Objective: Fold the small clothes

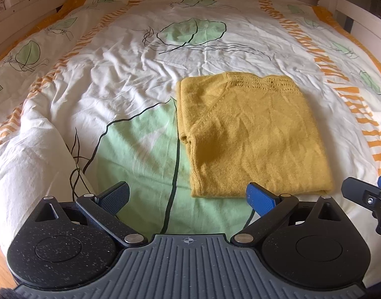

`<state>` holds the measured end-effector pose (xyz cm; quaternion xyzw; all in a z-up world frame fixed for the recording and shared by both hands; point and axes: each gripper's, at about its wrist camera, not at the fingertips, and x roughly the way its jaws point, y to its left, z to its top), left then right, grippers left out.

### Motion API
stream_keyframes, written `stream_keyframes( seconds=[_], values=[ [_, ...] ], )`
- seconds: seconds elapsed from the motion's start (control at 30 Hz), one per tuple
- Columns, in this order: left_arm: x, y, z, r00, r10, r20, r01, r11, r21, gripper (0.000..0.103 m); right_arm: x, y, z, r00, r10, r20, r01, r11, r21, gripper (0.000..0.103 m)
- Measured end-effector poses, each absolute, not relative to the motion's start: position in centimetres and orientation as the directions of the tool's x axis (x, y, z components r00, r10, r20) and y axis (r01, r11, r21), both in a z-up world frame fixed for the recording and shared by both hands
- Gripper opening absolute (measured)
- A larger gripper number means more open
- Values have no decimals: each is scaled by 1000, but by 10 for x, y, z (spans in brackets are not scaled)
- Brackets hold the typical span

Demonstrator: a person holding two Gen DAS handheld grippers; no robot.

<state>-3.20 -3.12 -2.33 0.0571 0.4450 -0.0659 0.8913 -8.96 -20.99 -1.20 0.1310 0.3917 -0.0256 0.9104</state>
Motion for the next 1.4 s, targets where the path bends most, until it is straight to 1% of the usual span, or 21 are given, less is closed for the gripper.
stream_keyframes(
  seconds=[0.93, 1.4],
  values=[
    [-28, -25, -23, 589, -53, -806, 170, 984, 59, 101, -80, -213, -20, 662, 73, -746, 158, 959, 234, 102],
    [-25, -23, -31, 571, -67, -818, 189, 981, 52, 101, -72, -213, -29, 636, 87, -767, 162, 957, 242, 102]
  ],
)
